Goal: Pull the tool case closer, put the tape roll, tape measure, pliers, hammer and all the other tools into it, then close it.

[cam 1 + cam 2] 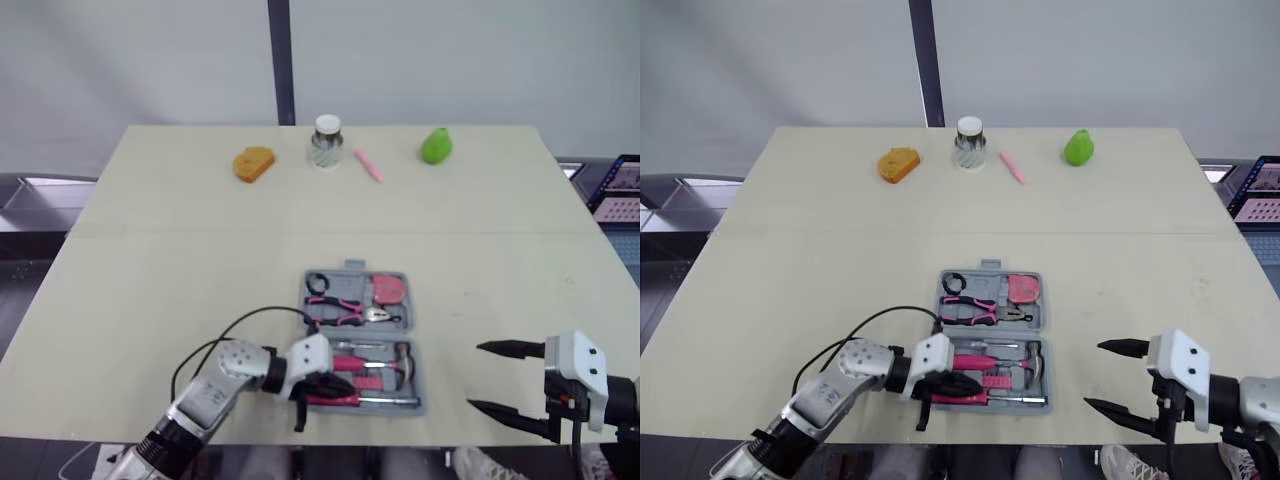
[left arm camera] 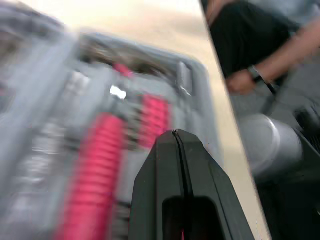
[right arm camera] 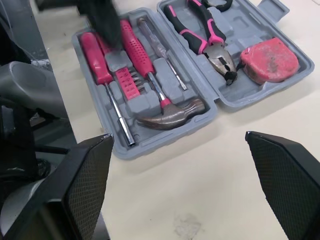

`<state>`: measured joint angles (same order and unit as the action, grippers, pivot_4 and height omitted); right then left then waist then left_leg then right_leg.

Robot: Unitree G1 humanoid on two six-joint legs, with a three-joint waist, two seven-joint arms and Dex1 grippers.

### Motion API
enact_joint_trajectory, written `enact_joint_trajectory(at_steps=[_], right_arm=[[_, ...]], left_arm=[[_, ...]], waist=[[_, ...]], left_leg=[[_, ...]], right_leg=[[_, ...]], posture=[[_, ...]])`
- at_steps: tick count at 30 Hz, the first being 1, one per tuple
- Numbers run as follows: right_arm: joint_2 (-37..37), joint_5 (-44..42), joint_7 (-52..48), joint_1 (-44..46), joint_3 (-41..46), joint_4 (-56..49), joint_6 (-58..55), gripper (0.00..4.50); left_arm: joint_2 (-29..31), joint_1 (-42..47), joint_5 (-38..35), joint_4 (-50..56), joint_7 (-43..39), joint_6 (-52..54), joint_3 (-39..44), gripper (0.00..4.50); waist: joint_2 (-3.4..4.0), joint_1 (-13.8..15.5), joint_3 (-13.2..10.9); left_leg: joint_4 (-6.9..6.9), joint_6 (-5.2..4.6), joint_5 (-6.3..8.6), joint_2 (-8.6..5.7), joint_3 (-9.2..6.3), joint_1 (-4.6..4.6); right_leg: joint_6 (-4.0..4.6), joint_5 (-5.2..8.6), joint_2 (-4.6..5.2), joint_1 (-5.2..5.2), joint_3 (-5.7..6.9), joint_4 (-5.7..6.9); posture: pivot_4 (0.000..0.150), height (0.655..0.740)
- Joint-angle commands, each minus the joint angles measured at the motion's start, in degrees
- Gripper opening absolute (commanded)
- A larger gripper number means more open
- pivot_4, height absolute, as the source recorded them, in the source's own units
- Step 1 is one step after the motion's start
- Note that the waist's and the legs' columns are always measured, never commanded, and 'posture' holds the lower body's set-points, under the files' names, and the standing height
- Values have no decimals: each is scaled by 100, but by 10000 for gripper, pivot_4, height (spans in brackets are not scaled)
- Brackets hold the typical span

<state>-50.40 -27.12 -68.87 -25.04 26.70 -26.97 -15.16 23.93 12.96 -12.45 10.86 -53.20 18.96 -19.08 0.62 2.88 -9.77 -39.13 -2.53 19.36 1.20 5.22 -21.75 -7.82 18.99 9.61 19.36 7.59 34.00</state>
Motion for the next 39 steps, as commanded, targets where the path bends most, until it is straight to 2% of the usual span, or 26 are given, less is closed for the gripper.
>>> enact_joint_trajectory(at_steps=[1,5,9,15,19,24,30,33,35,39], right_arm=[[16,-31,100,209,-100,58,49,45000],[-6,34,153,494,-261,214,43,45000],[-9,118,274,702,-408,342,9,45000],[186,116,541,424,-425,170,-77,45000],[392,111,756,79,-448,-56,-128,45000],[576,230,1002,-215,-658,-162,-192,45000],[658,271,1084,-427,-721,-110,-222,45000],[676,261,1079,-595,-640,-108,-166,35916],[681,252,1087,-675,-611,-121,-144,27296],[676,260,1157,-635,-625,-71,-159,5821]], left_arm=[[-14,271,-403,539,385,65,838,314],[157,373,-483,560,649,-126,1581,314],[519,90,-636,591,636,-83,2146,314],[1066,-1489,-1064,872,363,-229,3382,314],[1090,-2547,-1198,1012,342,-417,3918,314],[875,-3479,-1191,1106,415,-634,4083,314],[734,-3929,-1126,1037,454,-852,4032,314],[703,-4102,-1156,1038,452,-920,4054,0],[694,-4187,-1227,1045,421,-933,4064,0],[699,-4217,-1212,992,402,-991,3986,0]], waist=[[0,3,0],[-2,-21,-1],[-20,-56,-14],[-44,-103,-32],[-46,-117,-39],[-47,-117,-52],[-41,-129,-55],[-41,-128,-55],[-41,-131,-55],[-41,-134,-55]], left_leg=[[0,1,-4,-2,-1,-4],[1,-4,-13,-11,4,-10],[3,-11,-16,-21,11,-12],[4,-13,-16,-24,2,-27],[5,-7,-12,-23,-6,-40],[5,27,11,-23,-7,-42],[5,35,7,-12,-3,-42],[6,36,10,-9,0,-47],[6,32,11,-9,3,-49],[6,32,12,-9,6,-51]], right_leg=[[-1,-1,0,4,3,1],[-3,-1,-23,13,19,9],[-7,-3,-28,21,42,41],[-12,-6,-11,32,23,40],[-12,-6,-6,37,18,27],[-16,-8,20,37,7,-3],[-10,-8,14,51,1,9],[-8,-7,10,59,1,9],[-7,-7,8,61,1,9],[-7,-7,8,65,0,9]], posture=[[1500,6950],[1500,6950],[1500,6950],[1500,6950],[1500,6950],[1500,6950],[1500,6950],[1500,6950],[1500,6950],[1500,6950]])
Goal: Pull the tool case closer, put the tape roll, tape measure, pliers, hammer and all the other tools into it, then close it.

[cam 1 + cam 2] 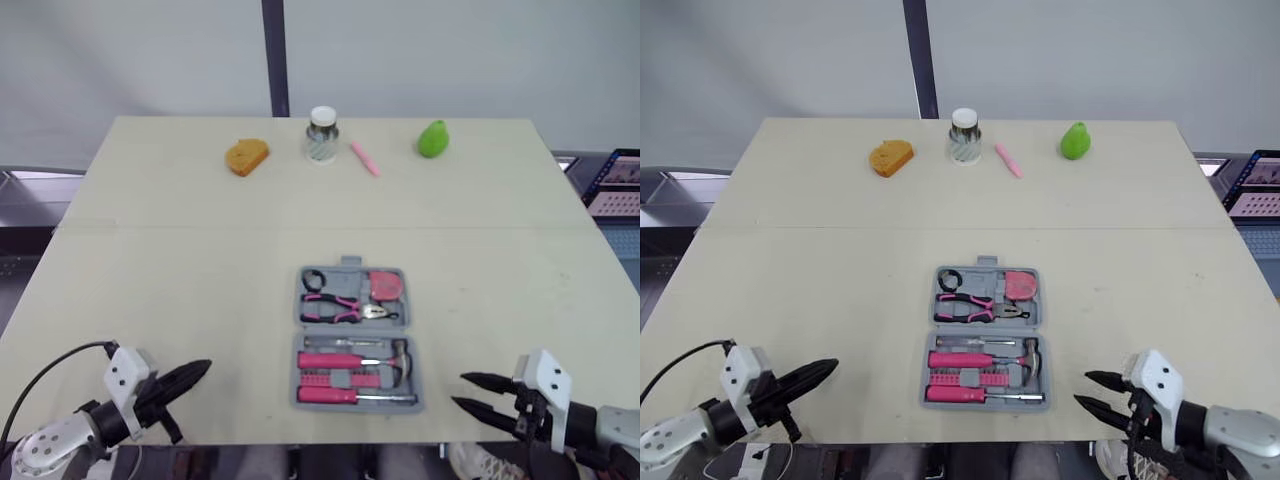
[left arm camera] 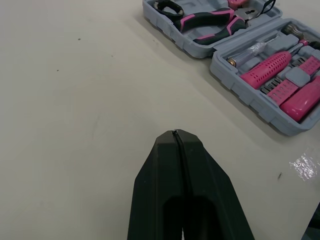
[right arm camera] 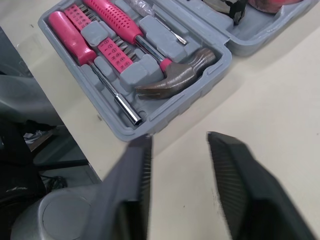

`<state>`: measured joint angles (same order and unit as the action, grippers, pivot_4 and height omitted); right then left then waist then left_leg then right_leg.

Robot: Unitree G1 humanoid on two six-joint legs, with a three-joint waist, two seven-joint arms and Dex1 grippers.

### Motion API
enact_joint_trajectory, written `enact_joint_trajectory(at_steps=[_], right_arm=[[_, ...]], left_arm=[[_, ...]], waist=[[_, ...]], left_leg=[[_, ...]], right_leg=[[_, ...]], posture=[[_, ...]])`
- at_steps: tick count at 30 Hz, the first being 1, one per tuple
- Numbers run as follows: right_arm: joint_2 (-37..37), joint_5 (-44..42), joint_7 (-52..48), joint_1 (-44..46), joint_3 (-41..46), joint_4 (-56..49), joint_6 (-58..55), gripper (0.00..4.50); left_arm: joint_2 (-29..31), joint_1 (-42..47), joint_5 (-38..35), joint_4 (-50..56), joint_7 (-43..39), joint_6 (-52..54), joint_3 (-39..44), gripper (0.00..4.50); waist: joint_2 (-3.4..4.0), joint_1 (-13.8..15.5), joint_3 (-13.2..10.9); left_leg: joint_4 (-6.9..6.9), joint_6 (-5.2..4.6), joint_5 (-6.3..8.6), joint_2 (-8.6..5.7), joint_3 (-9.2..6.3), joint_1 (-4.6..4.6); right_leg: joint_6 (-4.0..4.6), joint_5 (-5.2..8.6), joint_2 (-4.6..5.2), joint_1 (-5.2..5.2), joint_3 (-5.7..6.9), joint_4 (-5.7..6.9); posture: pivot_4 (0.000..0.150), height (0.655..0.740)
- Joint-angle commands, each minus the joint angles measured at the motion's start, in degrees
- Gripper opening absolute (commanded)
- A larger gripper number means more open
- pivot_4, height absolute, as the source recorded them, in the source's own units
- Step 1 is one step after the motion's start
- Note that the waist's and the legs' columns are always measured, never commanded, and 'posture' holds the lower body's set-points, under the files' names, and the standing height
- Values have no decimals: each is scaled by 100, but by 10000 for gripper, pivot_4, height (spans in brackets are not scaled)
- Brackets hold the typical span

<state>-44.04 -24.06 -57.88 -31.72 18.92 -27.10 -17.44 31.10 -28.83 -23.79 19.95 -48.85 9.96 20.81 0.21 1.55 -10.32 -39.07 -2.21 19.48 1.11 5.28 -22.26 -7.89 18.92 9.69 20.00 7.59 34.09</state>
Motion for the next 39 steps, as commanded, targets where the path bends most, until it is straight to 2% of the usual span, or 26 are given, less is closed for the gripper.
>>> enact_joint_trajectory(at_steps=[1,8,11,19,23,30,39], right_arm=[[27,-40,71,92,133,-23,69,665],[-80,-17,75,520,86,164,23,223],[-138,4,79,809,4,272,-13,223],[-364,427,144,2030,-599,968,-155,223],[-698,610,128,2556,-1072,1184,-818,223],[-781,765,123,3388,-1817,1446,-1499,223],[-490,918,291,4054,-2340,1679,-1855,223]], left_arm=[[-14,12,-81,47,-39,-84,-55,0],[158,544,-80,-127,-154,62,-362,0],[330,896,154,-300,-165,115,-626,0],[708,2637,527,-1070,-418,823,-1784,0],[781,3300,682,-1472,-656,849,-2178,0],[504,4084,1079,-2210,-853,656,-2879,0],[-23,4375,1449,-2339,-462,572,-3234,0]], waist=[[0,-1,0],[0,3,0],[0,0,0],[2,-4,0],[1,-14,-1],[-1,-20,-2],[-4,-19,-4]], left_leg=[[0,1,0,0,1,0],[-1,5,-6,1,8,-2],[-1,-14,-19,-1,18,-4],[-1,-33,-41,-18,34,-3],[-2,-37,-51,-24,34,-8],[-5,-38,-61,-25,38,-8],[-10,-39,-65,-26,37,-12]], right_leg=[[0,0,0,2,-1,0],[4,2,1,21,-3,27],[5,2,-4,34,5,43],[5,2,-15,58,11,93],[5,2,-20,61,17,123],[4,2,-18,62,17,128],[4,2,-17,64,19,132]], posture=[[1500,6950],[1500,6950],[1500,6950],[1500,6950],[1500,6950],[1500,6950],[1500,6950]])
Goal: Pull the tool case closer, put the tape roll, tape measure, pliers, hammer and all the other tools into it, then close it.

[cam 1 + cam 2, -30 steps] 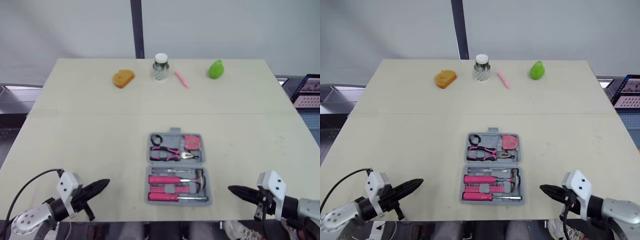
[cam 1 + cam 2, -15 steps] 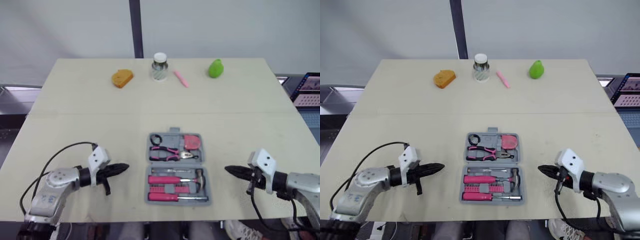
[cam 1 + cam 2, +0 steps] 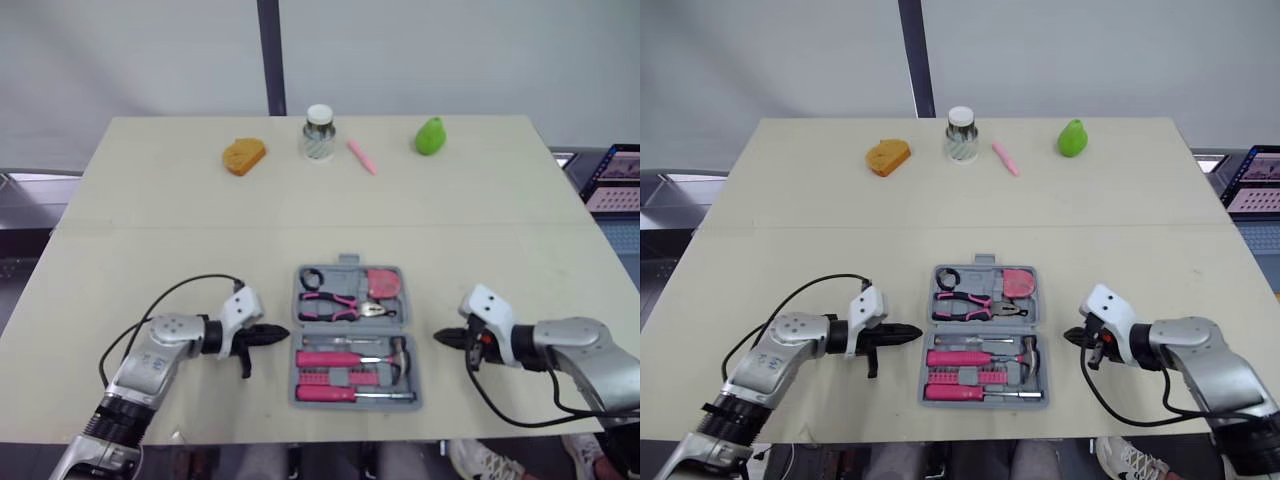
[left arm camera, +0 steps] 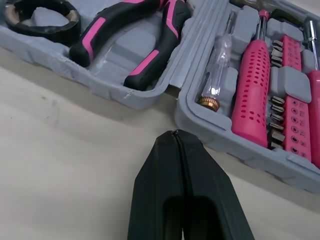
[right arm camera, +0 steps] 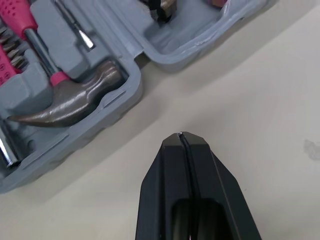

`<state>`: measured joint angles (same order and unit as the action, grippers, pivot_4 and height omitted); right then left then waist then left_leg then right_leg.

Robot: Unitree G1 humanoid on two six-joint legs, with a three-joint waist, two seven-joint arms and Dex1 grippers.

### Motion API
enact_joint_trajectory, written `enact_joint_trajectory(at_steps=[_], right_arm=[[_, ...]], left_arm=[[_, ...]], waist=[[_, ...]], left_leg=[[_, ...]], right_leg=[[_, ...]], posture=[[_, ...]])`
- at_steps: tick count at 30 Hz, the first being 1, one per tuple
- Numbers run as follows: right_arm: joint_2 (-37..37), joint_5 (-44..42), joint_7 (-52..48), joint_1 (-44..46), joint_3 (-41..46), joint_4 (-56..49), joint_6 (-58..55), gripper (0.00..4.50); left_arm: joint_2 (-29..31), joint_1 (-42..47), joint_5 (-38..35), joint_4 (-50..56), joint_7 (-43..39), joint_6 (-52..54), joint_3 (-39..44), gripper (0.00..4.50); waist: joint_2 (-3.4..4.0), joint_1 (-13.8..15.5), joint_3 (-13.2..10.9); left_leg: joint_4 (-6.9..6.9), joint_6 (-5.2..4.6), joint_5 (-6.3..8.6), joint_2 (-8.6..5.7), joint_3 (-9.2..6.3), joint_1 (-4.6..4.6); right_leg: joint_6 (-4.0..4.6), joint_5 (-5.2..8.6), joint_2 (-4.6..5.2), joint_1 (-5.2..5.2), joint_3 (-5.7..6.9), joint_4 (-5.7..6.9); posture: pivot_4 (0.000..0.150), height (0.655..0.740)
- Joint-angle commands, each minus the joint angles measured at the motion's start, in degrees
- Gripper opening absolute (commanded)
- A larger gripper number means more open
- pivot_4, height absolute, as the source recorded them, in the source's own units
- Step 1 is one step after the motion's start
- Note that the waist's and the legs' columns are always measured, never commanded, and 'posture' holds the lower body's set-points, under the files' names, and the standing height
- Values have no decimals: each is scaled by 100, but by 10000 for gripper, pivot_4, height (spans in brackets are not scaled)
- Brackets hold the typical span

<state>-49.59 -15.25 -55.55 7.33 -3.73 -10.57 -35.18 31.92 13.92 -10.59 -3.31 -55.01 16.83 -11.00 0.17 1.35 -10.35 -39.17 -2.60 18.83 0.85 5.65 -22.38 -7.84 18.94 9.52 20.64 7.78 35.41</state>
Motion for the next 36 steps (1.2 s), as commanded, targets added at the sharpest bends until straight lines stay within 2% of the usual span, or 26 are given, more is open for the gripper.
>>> enact_joint_trajectory(at_steps=[1,19,36], right_arm=[[95,61,65,210,-120,59,-89,223],[659,303,62,764,-725,334,-101,223],[621,190,-106,537,-769,-255,-468,223]], left_arm=[[-129,116,154,-19,170,-115,-62,0],[-291,-3,351,121,311,50,-225,0],[-261,-496,293,927,401,514,-210,0]], waist=[[0,4,0],[0,-3,0],[0,-6,0]], left_leg=[[-1,0,-2,0,0,0],[-2,0,-3,-2,-5,-1],[-2,1,-3,-2,-7,-1]], right_leg=[[0,0,0,0,1,1],[0,0,0,0,4,7],[0,0,0,1,3,8]], posture=[[1500,6950],[1500,6950],[1500,6950]])
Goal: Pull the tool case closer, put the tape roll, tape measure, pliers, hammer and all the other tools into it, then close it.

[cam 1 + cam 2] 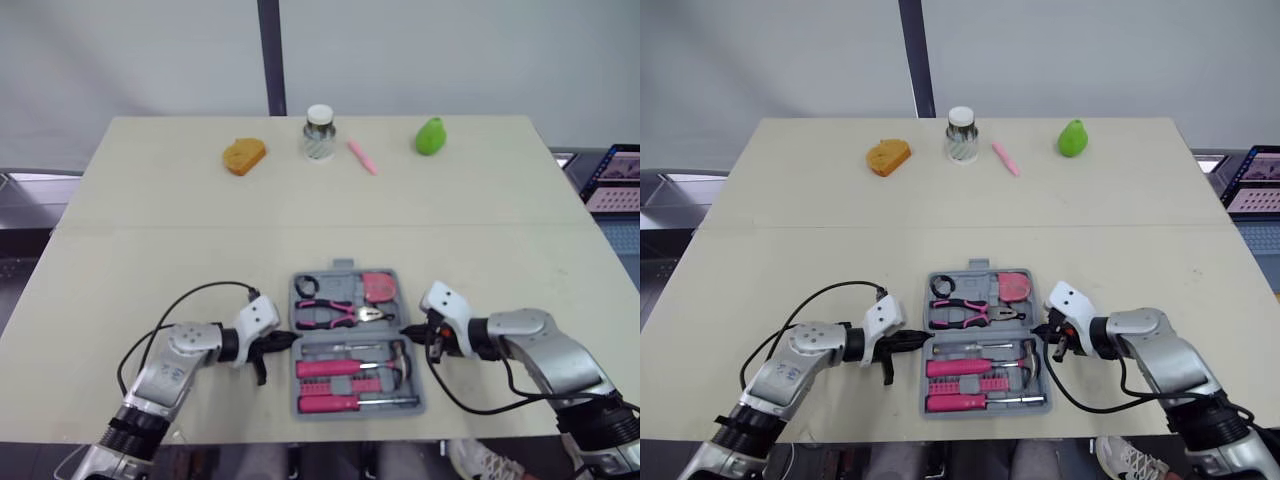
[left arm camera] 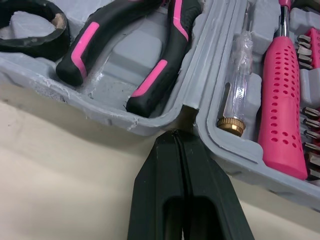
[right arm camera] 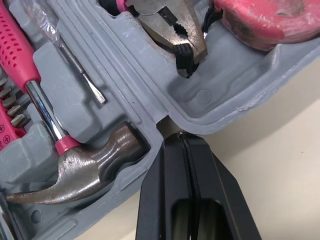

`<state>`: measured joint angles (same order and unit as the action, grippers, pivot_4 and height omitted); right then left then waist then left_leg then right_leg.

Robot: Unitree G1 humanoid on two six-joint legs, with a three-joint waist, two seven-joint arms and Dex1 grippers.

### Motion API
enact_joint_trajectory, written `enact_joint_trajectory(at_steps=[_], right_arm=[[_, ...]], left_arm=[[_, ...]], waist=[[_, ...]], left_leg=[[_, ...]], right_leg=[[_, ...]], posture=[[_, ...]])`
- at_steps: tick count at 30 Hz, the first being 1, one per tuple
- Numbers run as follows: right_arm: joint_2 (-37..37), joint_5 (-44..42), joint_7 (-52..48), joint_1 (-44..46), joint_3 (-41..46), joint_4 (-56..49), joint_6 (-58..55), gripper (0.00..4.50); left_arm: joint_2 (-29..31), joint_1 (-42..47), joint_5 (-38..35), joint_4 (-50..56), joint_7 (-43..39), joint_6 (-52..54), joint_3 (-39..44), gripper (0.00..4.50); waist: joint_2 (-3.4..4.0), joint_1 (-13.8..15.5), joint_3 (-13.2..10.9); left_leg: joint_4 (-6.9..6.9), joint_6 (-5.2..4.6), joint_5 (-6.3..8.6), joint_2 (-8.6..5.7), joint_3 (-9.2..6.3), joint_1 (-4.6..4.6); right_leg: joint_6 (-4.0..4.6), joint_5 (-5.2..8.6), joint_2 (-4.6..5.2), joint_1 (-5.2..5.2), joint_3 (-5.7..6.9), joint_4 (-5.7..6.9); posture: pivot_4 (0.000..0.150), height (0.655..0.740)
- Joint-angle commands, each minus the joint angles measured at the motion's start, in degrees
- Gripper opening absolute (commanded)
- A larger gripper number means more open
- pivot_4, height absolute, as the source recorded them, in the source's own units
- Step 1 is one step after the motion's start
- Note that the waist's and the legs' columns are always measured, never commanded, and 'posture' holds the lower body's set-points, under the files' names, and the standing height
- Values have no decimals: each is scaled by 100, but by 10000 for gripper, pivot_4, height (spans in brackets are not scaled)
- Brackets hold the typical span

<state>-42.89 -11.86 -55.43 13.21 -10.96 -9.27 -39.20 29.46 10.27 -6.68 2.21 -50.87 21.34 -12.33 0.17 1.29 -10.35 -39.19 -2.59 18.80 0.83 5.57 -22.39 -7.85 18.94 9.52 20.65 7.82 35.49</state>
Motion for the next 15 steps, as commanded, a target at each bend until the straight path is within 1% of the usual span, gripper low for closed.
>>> enact_joint_trajectory(at_steps=[1,8,15], right_arm=[[-73,-150,-129,-78,-48,-425,-91,223],[-187,-257,-131,-338,24,-766,-259,223],[-201,-308,-119,-386,21,-870,-363,223]], left_arm=[[-11,-164,-101,419,-10,90,-76,0],[73,-469,-122,670,18,209,-22,0],[81,-520,-132,740,35,279,10,0]], waist=[[0,0,0],[0,2,0],[0,2,0]], left_leg=[[0,0,0,0,0,0],[1,2,1,1,-3,1],[1,2,1,1,-2,0]], right_leg=[[0,0,0,0,-1,0],[0,0,2,0,0,-1],[0,0,2,0,-1,-3]], posture=[[1500,6950],[1500,6950],[1500,6950]])
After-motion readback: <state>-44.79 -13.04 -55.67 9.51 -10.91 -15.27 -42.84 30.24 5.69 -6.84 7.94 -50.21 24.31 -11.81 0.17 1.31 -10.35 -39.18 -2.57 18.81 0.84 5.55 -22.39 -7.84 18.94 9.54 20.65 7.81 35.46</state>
